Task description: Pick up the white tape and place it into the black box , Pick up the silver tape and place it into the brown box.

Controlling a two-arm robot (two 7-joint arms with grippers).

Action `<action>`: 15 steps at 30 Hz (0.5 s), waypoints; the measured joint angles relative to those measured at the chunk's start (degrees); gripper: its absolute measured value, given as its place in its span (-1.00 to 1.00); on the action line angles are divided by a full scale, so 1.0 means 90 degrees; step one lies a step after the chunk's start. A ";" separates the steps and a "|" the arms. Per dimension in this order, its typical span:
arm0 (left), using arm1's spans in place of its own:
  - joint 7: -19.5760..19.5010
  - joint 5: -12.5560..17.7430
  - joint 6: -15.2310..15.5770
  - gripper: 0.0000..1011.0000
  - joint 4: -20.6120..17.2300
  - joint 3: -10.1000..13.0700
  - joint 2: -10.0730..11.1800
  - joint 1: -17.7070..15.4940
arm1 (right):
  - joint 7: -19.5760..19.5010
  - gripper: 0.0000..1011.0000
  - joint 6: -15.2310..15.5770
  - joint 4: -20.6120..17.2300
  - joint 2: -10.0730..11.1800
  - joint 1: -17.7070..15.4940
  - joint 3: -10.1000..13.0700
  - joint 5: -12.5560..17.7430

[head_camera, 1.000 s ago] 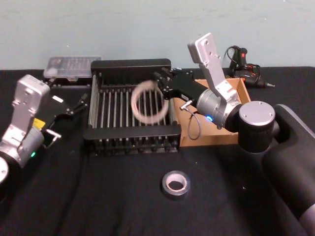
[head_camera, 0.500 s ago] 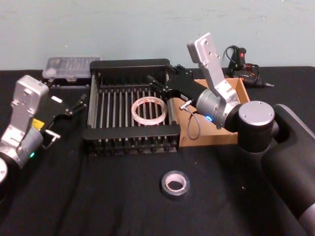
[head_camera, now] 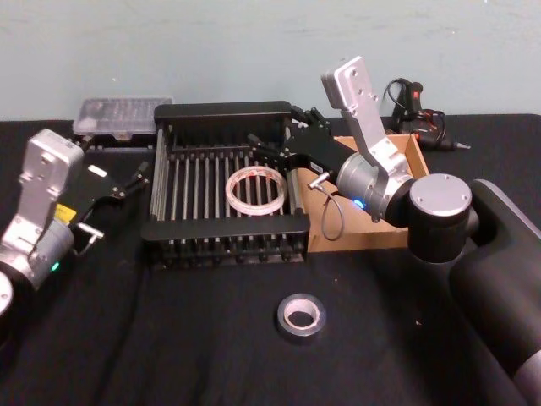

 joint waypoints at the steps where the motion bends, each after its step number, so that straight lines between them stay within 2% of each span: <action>1: 0.0000 0.0000 0.0000 0.98 0.0000 0.0000 0.0000 0.0000 | 0.0000 0.98 0.0000 0.0000 0.0000 0.0000 0.0000 0.0000; 15: 0.0000 0.0000 0.0000 0.98 0.0000 0.0000 0.0000 0.0000 | 0.0077 0.98 0.0076 -0.0215 0.0074 -0.0173 0.0071 0.0116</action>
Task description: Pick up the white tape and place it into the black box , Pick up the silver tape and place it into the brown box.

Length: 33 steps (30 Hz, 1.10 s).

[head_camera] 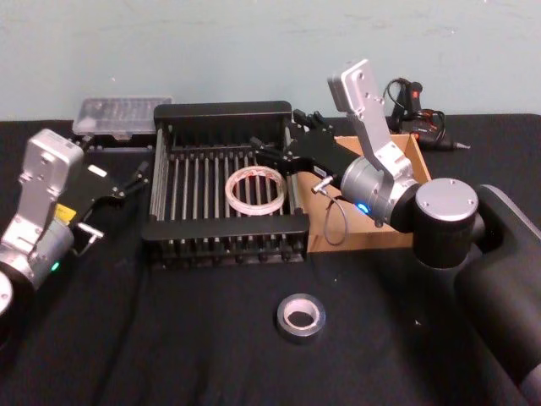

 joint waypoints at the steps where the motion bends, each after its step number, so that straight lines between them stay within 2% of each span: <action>1: 0.0000 0.0000 0.0000 0.98 0.0000 0.0000 0.0000 0.0000 | 0.0000 0.98 0.0000 0.0000 0.0000 0.0000 0.0000 0.0000; 21: 0.0000 0.0000 0.0000 0.98 0.0000 0.0000 0.0000 0.0000 | 0.0078 0.98 0.0628 -0.1396 0.0561 -0.0762 0.0135 0.0350; 22: 0.0000 0.0000 0.0000 0.98 0.0000 0.0000 0.0000 0.0000 | 0.0082 0.98 0.0688 -0.1555 0.0628 -0.0847 0.0158 0.0412; 33: 0.0000 0.0000 0.0000 0.98 0.0000 0.0000 0.0000 0.0000 | 0.0124 0.98 0.0934 -0.2254 0.0990 -0.1276 0.0210 0.0685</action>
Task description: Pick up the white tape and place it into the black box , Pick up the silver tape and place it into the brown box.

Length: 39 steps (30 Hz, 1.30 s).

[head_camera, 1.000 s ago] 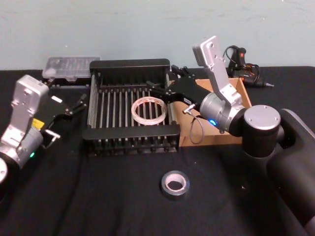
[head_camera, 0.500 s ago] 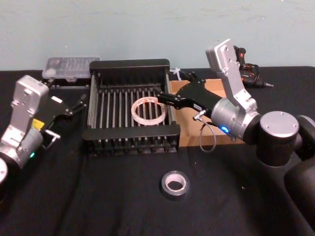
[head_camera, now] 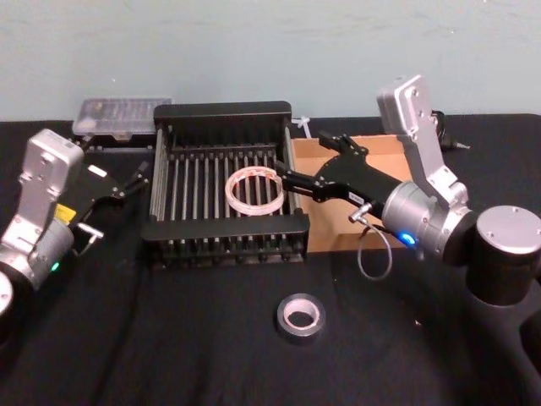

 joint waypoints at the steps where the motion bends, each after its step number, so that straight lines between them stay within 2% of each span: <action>1: 0.0000 0.0000 0.0000 0.98 0.0000 0.0000 0.0000 0.0000 | 0.0000 0.98 0.0000 0.0000 0.0000 0.0000 0.0000 0.0000; 5: 0.0000 0.0000 0.0000 0.98 0.0000 0.0000 0.0000 0.0000 | -0.0036 0.98 0.0152 -0.0330 0.0165 -0.0184 0.0023 0.0102; 18: 0.0000 0.0000 0.0000 0.98 0.0000 0.0000 0.0000 0.0000 | -0.0045 0.98 0.0471 -0.0883 0.0564 -0.0561 -0.0004 0.0290; 27: 0.0000 0.0000 0.0000 0.98 0.0000 0.0000 0.0000 0.0000 | -0.0045 0.98 0.0647 -0.1371 0.0951 -0.0906 -0.0002 0.0342; 39: 0.0000 0.0000 0.0000 0.98 0.0000 0.0000 0.0000 0.0000 | -0.0003 0.98 0.0888 -0.1791 0.1320 -0.1282 0.0008 0.0450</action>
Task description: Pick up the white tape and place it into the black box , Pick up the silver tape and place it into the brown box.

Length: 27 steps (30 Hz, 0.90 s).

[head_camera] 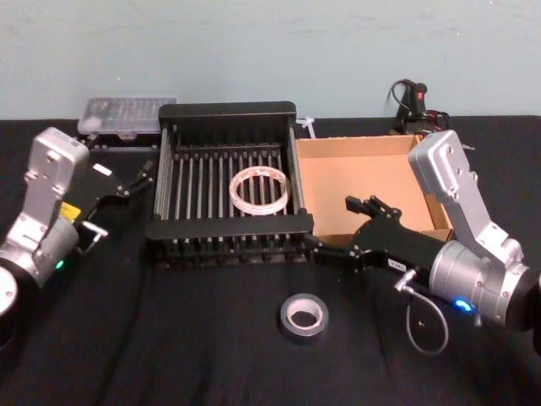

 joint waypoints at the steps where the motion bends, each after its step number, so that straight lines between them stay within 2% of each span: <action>1: 0.0000 0.0000 0.0000 0.98 0.0000 0.0000 0.0000 0.0000 | 0.0002 0.98 0.0020 -0.0018 0.0020 -0.0024 0.0000 0.0013; 13: 0.0000 0.0000 0.0000 0.98 0.0000 0.0000 0.0000 0.0000 | -0.0008 0.98 0.0219 -0.0132 0.0285 -0.0381 -0.0054 0.0085; 27: 0.0000 0.0000 0.0000 0.98 0.0000 0.0000 0.0000 0.0000 | 0.0017 0.98 0.0235 -0.0012 0.0362 -0.0486 -0.0173 -0.0011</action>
